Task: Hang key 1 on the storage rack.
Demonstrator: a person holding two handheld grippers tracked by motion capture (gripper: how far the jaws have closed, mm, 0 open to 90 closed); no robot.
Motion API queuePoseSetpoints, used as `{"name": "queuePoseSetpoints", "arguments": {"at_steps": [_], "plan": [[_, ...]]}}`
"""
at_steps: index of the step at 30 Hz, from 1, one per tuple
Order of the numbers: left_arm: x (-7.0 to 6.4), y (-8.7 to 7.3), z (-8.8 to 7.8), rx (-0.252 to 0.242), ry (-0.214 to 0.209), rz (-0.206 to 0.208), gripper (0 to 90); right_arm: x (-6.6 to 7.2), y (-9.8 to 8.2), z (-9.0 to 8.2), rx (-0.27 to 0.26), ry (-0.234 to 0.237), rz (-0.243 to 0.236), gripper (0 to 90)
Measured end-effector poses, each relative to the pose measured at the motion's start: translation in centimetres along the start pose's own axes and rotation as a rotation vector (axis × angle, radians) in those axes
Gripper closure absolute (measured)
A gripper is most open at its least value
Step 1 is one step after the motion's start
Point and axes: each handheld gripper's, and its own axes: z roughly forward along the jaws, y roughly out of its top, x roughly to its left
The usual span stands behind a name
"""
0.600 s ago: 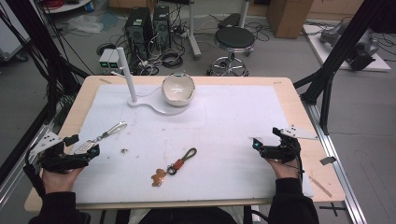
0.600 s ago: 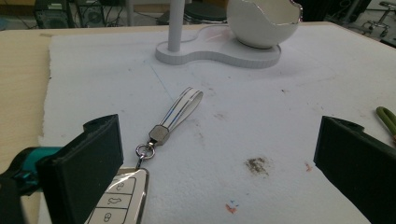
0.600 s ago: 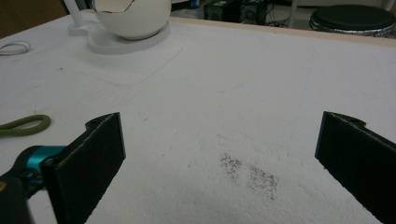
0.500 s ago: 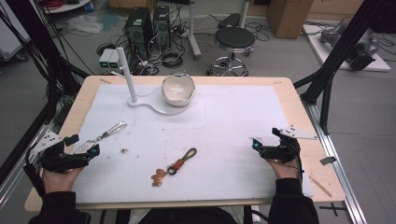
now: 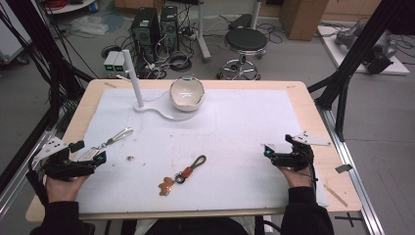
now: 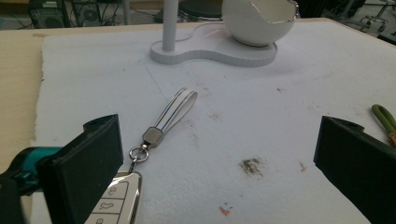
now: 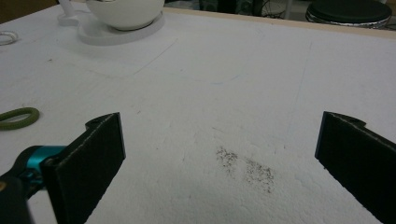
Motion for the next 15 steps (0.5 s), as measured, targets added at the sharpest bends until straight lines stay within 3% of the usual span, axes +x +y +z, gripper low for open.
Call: {"name": "queuePoseSetpoints", "arguments": {"at_steps": [15], "plan": [[-1.6, 1.2, 0.7, 0.024, -0.026, 0.04, 1.8, 0.2, 0.0, 0.1, -0.008, 0.02, -0.019, 0.5]]}}
